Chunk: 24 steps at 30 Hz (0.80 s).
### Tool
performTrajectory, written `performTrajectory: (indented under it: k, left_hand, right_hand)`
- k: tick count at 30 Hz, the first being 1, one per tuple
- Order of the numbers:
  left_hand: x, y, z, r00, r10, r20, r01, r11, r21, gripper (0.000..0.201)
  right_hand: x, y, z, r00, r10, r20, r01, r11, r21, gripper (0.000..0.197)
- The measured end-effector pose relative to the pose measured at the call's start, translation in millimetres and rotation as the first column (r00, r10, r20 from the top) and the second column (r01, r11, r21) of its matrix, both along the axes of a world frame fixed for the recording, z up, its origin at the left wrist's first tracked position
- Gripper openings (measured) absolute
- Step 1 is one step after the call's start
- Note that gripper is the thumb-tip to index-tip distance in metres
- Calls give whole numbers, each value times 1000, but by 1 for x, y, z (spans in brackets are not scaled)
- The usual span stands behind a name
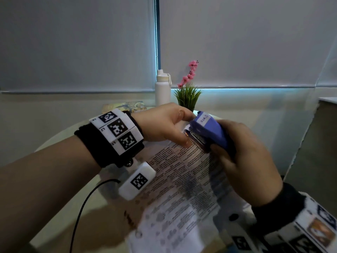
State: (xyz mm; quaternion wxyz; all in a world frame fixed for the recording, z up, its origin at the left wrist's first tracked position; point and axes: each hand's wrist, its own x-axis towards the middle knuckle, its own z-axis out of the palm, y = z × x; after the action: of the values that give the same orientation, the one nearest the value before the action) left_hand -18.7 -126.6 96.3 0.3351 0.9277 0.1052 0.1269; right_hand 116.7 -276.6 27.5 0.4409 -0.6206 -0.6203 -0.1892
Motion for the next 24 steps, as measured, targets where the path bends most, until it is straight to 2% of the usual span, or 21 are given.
performTrajectory:
  k: [3,7,10,14,17,18,21,24]
  left_hand:
    - [1,0,-2,1000,18,-16,-16,998,65,36]
    - [2,-1,-5,999,50,21,-51,998,47,37]
    - [2,1,-8,998,66,8,-67,993,98,36]
    - [1,-2,-10,997,75,36,-76,997,24,38]
    - [2,-2,-13,994,90,54,-93,993,68,41]
    - [2,-3,-14,994,95,56,-100,992,78,41]
    - [0,-5,-13,995,78,70,-79,997,20,45]
    - [1,-6,-13,994,88,59,-91,995,52,48]
  right_hand:
    - [0,2,-3,991,-58,117,54,998,37,46]
    - [-1,6,-6,999,-8,-35,9,1000,13,40]
    - [-2,7,-7,998,-25,61,23,999,31,44]
    - [-3,9,-6,998,22,-51,-22,1000,2,36]
    - [-6,9,-6,996,-47,73,45,999,27,37]
    - [-5,9,-6,997,-39,69,38,999,26,37]
    - [-2,13,-7,987,60,-146,-65,998,-27,34]
    - [-2,16,-17,933,140,-333,-151,989,-8,33]
